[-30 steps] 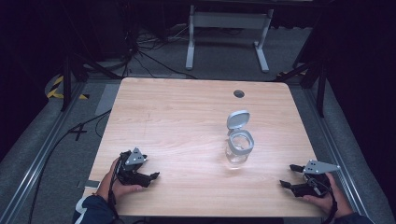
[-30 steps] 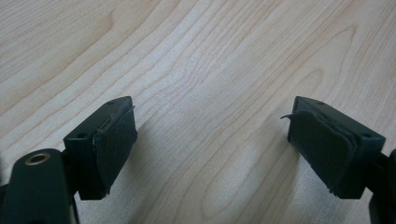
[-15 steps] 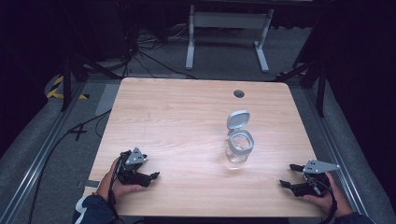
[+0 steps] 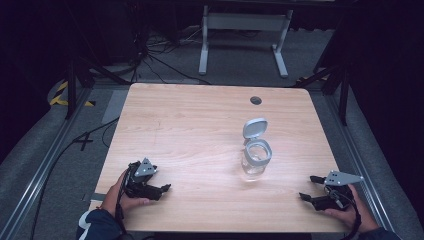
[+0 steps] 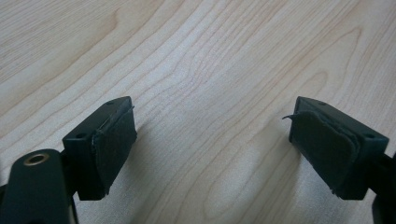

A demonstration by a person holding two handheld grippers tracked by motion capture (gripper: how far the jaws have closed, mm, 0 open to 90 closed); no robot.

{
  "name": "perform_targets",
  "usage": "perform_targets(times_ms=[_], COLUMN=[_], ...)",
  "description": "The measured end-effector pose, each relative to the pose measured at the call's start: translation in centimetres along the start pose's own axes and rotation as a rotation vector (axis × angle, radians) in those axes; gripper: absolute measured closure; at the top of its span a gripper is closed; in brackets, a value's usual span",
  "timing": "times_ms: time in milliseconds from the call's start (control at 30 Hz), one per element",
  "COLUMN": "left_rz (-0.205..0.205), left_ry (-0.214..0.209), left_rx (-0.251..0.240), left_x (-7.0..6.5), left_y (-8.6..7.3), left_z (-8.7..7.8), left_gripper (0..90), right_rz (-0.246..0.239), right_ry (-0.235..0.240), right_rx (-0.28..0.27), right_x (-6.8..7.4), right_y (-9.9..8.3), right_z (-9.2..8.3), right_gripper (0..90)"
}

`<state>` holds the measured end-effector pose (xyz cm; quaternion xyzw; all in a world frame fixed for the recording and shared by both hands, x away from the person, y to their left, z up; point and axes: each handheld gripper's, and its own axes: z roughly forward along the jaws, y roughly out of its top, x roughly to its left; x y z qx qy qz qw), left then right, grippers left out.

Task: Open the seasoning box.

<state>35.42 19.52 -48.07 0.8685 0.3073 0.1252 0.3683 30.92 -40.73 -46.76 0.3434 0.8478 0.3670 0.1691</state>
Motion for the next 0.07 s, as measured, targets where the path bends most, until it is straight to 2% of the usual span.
perform_targets(times_ms=[67], left_rz=[-0.001], left_ry=[0.001], left_rx=[0.001], left_x=[-0.02], left_y=[0.00], left_z=[0.00], left_gripper=[14.9], right_rz=[0.000], right_ry=[0.000], right_rx=[0.000], right_x=[0.00], right_y=[0.00], right_z=[0.00], right_gripper=[19.4])
